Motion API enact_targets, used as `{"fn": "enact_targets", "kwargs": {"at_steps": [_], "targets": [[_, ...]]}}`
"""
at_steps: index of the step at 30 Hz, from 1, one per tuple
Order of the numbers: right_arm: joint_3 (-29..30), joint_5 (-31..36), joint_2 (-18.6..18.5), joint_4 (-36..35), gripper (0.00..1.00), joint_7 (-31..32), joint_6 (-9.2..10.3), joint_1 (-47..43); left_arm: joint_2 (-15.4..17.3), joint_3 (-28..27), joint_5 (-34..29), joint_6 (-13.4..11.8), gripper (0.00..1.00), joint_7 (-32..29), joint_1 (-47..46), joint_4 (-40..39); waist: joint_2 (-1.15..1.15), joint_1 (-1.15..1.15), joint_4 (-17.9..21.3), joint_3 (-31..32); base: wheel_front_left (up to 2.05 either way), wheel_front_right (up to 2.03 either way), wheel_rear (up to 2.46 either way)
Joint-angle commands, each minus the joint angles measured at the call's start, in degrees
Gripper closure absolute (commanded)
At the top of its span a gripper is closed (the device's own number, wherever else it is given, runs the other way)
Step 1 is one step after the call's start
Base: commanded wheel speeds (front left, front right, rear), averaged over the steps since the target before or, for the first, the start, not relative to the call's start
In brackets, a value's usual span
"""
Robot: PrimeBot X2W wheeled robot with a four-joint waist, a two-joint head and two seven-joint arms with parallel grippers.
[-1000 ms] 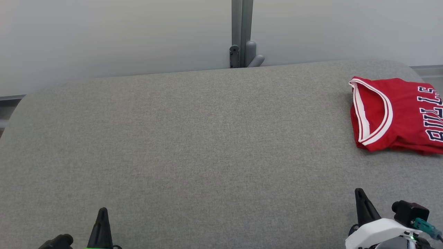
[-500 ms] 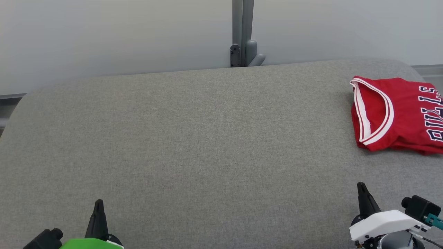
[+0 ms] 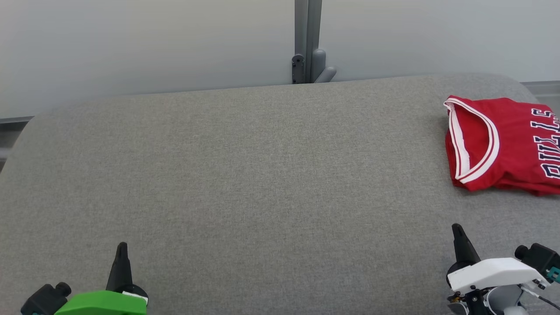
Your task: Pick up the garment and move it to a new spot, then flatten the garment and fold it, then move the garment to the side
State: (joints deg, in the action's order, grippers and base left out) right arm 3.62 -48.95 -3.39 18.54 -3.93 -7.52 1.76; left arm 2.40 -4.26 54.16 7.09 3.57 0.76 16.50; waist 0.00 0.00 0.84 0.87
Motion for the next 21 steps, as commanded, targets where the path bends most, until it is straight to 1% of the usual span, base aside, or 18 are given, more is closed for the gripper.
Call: {"fn": "enact_targets", "kwargs": {"at_steps": [1, 21], "targets": [[0.3, -2.2, -0.2, -1.0, 1.00, 0.5, 0.02, 1.6, 0.4, -0.4, 2.1, 0.3, 1.00, -0.4, -1.7, -0.9, 0.00, 0.00, 0.0, 0.0, 0.00, 0.00, 0.00], [1.1, -15.1, 0.0, -1.9, 1.00, 3.6, 0.01, 3.0, 0.5, -1.2, 13.4, 0.4, 1.00, -3.6, -3.8, -1.1, 0.00, 0.00, -0.2, -0.3, 0.00, 0.00, 0.00]]}}
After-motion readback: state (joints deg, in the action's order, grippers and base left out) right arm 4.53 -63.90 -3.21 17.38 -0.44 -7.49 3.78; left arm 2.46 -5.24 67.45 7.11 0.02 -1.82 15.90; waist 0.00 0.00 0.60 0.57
